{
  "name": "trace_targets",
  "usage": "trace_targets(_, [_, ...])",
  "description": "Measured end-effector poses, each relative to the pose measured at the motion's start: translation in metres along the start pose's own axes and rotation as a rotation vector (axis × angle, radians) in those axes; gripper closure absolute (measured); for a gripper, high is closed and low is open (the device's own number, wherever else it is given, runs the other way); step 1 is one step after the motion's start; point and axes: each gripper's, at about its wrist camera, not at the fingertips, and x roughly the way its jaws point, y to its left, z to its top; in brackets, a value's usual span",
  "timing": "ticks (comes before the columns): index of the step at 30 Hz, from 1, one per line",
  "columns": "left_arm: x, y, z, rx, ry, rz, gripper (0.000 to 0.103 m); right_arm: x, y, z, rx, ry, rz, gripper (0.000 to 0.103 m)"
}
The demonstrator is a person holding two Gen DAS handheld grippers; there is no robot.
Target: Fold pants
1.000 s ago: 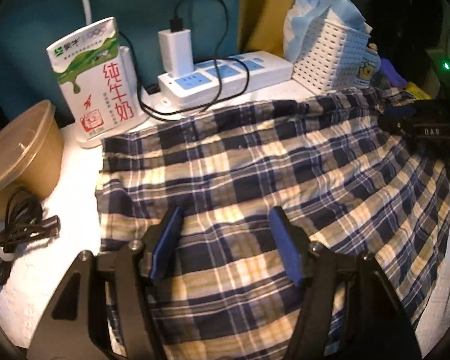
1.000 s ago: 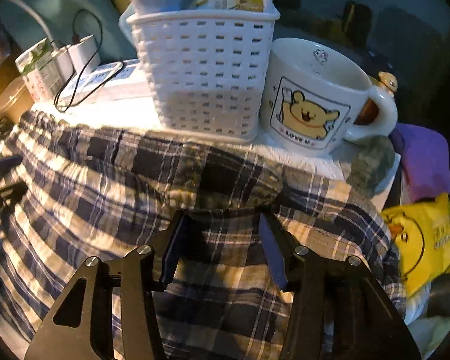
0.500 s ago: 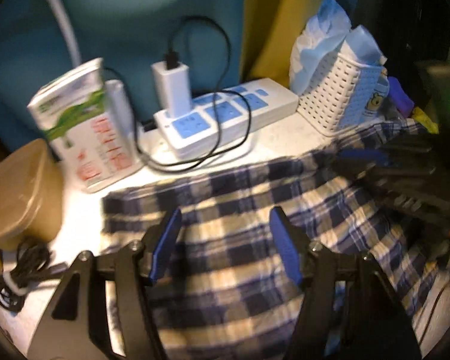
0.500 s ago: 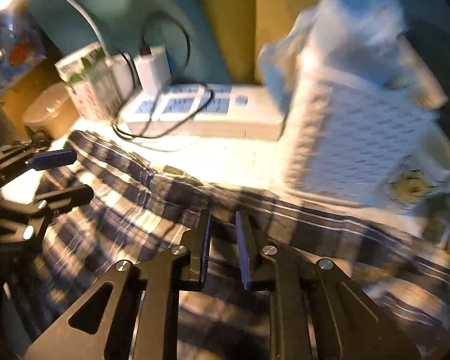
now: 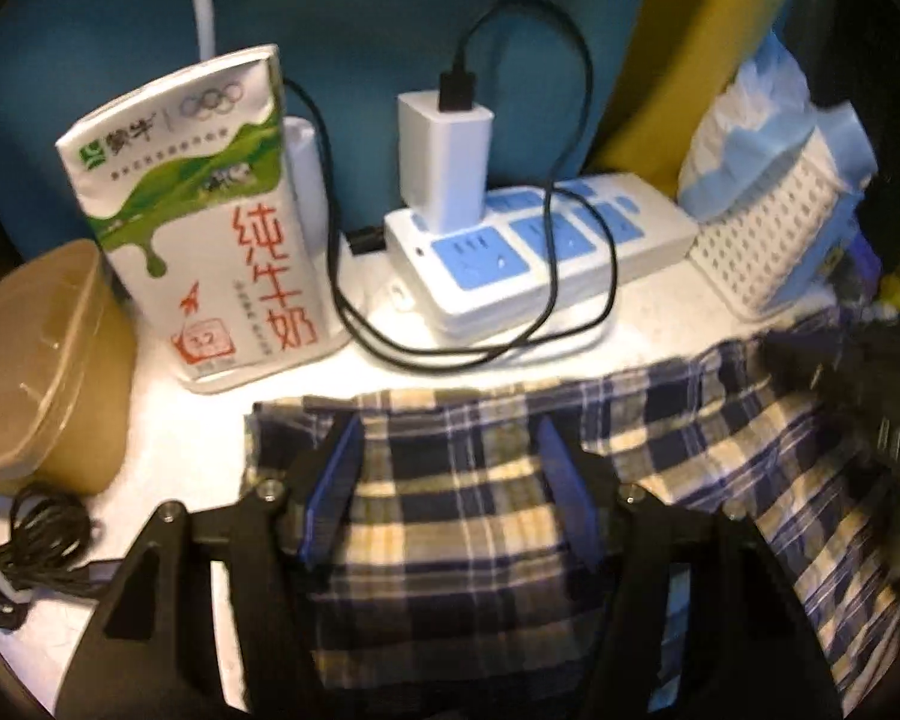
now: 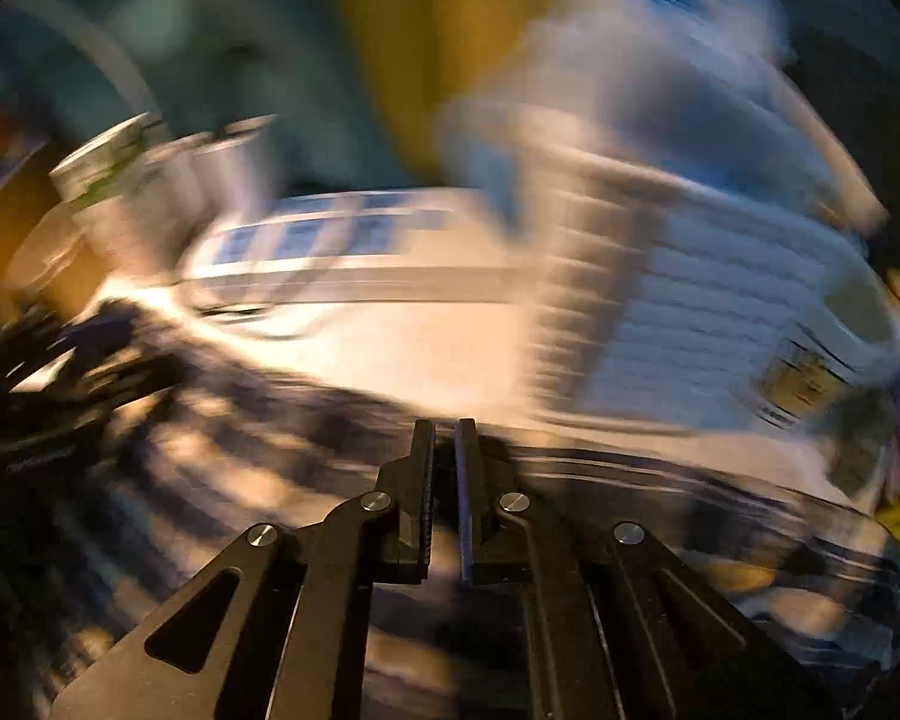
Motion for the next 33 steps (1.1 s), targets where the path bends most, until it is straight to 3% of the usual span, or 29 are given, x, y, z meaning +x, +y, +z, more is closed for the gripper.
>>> trace_targets(4, [0.008,-0.001,0.002,0.029,0.016,0.037,0.041,0.016,0.048,0.009,-0.096,0.017,0.059,0.098])
trace_targets(6, [0.009,0.002,0.0,0.034,0.003,0.054,0.041,0.033,0.056,0.01,-0.089,0.053,0.063,0.098])
trace_targets(8, [0.006,0.008,-0.002,0.023,-0.002,0.076,0.041,0.037,0.049,0.012,-0.057,0.029,0.065,0.098])
trace_targets(14, [-0.002,0.023,-0.006,0.02,-0.006,0.11,0.041,0.006,-0.002,-0.011,0.03,-0.009,-0.059,0.097])
trace_targets(18, [-0.017,0.011,-0.005,0.017,-0.026,0.096,0.041,-0.036,-0.046,-0.043,0.042,-0.058,-0.16,0.097])
trace_targets(21, [-0.039,-0.012,-0.008,0.053,-0.06,0.072,0.041,-0.045,-0.073,-0.057,0.06,-0.025,-0.203,0.097])
trace_targets(24, [-0.051,-0.038,-0.021,0.108,-0.051,0.031,0.041,-0.04,-0.102,-0.067,0.137,0.021,-0.157,0.097])
trace_targets(27, [-0.039,-0.048,-0.039,0.15,0.012,0.044,0.041,-0.043,-0.119,-0.069,0.22,0.022,-0.078,0.097])
trace_targets(28, [-0.03,-0.046,-0.046,0.14,0.047,0.056,0.04,-0.044,-0.122,-0.069,0.238,0.023,-0.065,0.097])
trace_targets(29, [-0.031,-0.041,-0.048,0.116,0.026,0.034,0.04,-0.043,-0.125,-0.069,0.254,0.023,-0.054,0.097])
trace_targets(33, [-0.039,-0.029,-0.045,0.067,0.024,0.109,0.04,-0.051,-0.138,-0.073,0.295,0.037,-0.05,0.097])
